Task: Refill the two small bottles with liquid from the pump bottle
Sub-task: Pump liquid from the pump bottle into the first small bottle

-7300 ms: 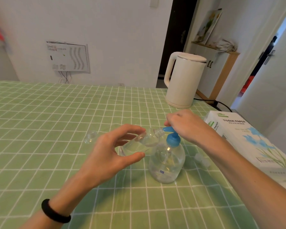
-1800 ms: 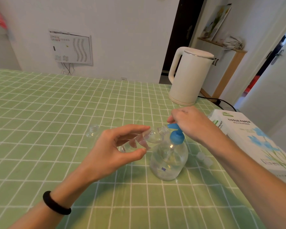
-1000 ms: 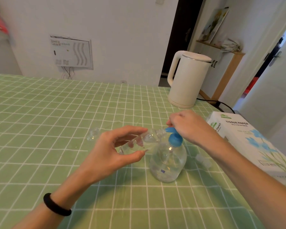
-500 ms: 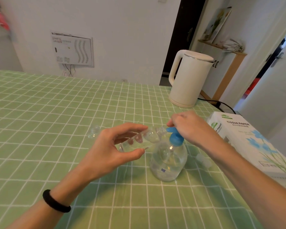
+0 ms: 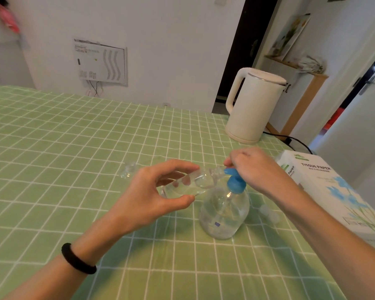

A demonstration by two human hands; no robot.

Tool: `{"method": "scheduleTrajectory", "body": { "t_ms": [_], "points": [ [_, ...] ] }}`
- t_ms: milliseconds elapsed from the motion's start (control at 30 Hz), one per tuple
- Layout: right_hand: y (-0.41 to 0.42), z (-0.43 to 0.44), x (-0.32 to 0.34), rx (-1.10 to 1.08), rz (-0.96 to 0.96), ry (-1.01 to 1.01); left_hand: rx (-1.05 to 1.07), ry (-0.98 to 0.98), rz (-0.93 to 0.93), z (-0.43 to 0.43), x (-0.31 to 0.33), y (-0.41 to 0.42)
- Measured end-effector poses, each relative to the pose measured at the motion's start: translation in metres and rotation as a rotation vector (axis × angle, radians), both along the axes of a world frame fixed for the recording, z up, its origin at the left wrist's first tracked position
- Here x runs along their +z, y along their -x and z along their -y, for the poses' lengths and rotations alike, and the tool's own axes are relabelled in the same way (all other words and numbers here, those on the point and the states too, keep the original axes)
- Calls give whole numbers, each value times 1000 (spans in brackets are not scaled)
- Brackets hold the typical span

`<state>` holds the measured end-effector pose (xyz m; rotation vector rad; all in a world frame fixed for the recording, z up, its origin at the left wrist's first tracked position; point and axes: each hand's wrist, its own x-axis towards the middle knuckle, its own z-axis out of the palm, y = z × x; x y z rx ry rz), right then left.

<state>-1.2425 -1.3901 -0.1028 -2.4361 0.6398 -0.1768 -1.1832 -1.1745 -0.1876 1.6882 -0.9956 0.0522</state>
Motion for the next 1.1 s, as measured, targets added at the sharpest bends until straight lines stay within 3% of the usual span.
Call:
{"method": "scheduleTrajectory", "body": {
  "t_ms": [1100],
  "points": [
    [1,0,4,-17,14,-3,-12,23,-22,1,1,1]
  ]
}}
